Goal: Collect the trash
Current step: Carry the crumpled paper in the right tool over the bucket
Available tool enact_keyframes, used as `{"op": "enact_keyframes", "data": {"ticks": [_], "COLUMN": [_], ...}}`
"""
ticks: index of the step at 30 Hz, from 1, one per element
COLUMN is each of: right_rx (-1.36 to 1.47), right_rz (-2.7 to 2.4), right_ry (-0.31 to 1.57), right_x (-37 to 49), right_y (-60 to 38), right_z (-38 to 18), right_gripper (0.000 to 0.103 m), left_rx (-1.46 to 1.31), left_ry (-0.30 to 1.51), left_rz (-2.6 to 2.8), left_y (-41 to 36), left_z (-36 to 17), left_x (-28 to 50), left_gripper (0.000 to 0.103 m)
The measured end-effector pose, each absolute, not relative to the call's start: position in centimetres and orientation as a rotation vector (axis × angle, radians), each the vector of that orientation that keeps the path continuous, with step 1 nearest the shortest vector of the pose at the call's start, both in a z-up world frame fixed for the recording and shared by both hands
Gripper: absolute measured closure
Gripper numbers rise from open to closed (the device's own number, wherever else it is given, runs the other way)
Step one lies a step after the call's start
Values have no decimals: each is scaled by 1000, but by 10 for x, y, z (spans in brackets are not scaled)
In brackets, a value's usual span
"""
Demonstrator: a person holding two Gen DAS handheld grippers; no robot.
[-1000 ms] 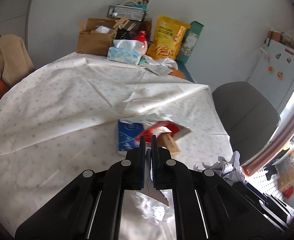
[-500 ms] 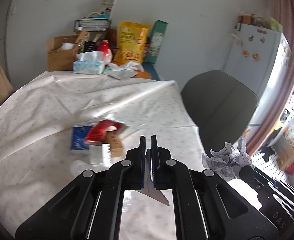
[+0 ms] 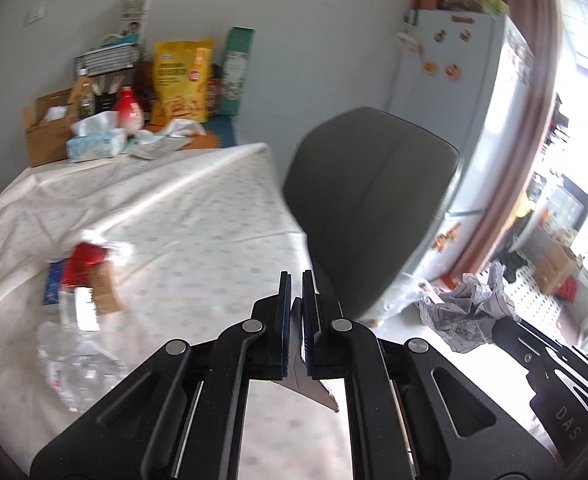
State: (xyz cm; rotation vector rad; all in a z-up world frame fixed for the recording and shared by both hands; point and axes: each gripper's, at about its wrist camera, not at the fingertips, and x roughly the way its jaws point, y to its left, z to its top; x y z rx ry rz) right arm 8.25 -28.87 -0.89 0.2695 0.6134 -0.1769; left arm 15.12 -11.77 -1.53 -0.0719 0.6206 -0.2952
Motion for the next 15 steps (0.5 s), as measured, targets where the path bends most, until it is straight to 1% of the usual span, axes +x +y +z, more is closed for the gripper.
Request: {"op": "enact_keyframes", "data": {"ticks": [15], "right_rx": [387], "right_rz": [-358], "right_ry": [632], "right_x": [55], "right_y": [-399], "right_z": [-40], "right_gripper": [92], "left_rx": [42], "left_ry": [687], "left_rz": [-455], "left_y": [-236], "left_z": [-37], "left_x": [155], "left_gripper": [97]}}
